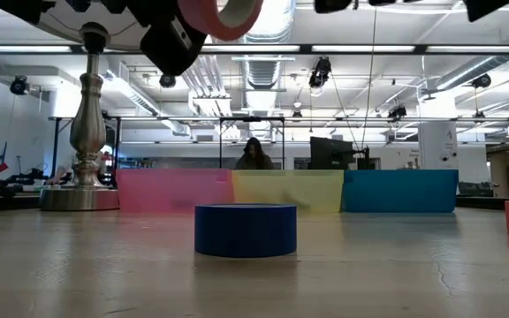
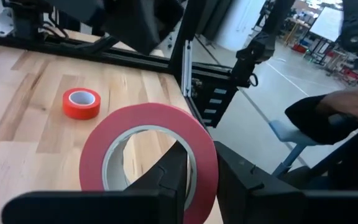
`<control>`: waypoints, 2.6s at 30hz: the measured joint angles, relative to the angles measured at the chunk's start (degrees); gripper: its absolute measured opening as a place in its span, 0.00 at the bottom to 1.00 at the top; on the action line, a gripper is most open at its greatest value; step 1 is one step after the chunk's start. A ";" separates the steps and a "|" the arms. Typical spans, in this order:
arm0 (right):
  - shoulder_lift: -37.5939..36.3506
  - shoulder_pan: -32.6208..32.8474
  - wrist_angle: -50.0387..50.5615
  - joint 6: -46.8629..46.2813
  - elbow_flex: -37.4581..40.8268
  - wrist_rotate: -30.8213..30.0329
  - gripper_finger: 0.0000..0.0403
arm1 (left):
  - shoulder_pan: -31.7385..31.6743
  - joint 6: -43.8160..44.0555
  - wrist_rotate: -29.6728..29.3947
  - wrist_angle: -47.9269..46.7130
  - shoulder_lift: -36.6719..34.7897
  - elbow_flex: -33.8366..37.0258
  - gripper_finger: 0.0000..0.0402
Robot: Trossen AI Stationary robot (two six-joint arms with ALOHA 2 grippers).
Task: Pick and place Stapler, Stapler remover, tape
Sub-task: Put the pink tape into the blue bin
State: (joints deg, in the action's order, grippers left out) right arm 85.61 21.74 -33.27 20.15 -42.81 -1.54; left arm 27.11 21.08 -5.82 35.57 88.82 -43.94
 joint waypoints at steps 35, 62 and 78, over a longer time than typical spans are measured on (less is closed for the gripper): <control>12.50 -0.09 6.88 3.06 -12.42 5.73 0.34 | -0.02 -3.48 6.25 1.53 1.11 -0.35 0.16; 12.43 -0.09 3.91 -2.42 -12.37 11.69 0.49 | -0.78 -3.78 9.86 3.86 1.09 -0.42 0.16; 12.61 0.04 3.86 -2.48 -13.18 10.58 0.47 | -1.16 -6.09 12.87 6.06 1.09 -0.39 0.16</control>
State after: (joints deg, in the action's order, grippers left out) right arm 98.21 21.78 -29.41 17.67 -55.99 9.04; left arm 25.96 15.00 7.04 41.63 89.91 -44.34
